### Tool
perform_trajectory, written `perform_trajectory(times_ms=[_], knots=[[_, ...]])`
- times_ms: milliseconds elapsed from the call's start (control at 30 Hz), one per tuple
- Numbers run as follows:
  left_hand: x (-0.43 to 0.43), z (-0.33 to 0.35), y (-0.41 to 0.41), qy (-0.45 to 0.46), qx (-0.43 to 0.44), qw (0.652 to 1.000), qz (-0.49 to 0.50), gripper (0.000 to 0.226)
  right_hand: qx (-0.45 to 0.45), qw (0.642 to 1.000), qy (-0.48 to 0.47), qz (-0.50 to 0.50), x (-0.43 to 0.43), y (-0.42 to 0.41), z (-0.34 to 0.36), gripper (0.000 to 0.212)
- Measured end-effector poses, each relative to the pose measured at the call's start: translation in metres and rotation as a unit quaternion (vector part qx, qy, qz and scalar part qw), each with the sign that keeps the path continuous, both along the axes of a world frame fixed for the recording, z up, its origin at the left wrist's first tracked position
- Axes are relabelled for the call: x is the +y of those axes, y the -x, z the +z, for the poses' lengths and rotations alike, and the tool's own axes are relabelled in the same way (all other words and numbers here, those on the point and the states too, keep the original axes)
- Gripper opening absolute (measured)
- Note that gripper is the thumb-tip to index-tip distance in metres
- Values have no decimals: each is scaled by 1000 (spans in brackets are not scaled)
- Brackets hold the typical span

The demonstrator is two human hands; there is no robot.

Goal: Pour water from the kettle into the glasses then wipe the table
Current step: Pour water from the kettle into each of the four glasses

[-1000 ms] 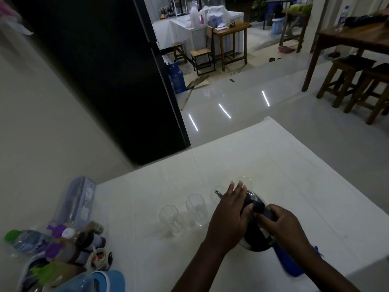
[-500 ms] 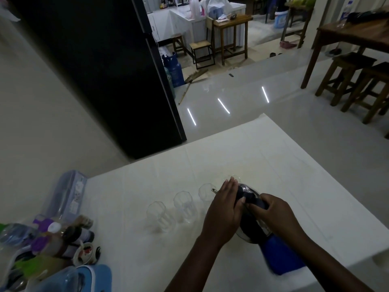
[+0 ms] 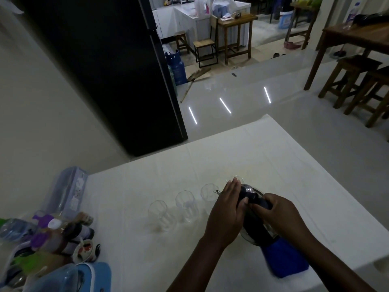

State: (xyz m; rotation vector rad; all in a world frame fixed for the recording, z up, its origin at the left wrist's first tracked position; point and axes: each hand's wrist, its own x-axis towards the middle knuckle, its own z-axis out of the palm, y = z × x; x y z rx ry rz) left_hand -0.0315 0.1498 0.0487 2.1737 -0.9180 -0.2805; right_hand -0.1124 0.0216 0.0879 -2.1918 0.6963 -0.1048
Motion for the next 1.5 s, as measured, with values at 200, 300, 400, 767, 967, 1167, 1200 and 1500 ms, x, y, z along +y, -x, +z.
perform_trajectory(times_ms=[200,300,400,767,967,1167,1200,1500], knots=[[2,0,-1,5,3,1000,-2,65,-4,1000,2,-3,2,0,4,23],[3,1,-1,9,4,1000,-6,66,-3,1000,4,-8,3,0,5,23],[4,2,-2,5,3,1000,-8,66,-5,1000,12,-9,4,1,7,24],[6,4,1,7,18,1000,-8,66,5,1000,18,-10,6,2,9,17],[5,4,2,12,20,1000,-6,68,7,1000,21,-7,8,3,13,24],[4,3,2,17,17,1000,-2,66,-5,1000,21,2,8,4,18,27],[4,4,2,20,16,1000,-2,65,-5,1000,22,1,8,4,19,27],[4,4,2,21,10,1000,-2,64,-4,999,37,8,9,3,21,29]])
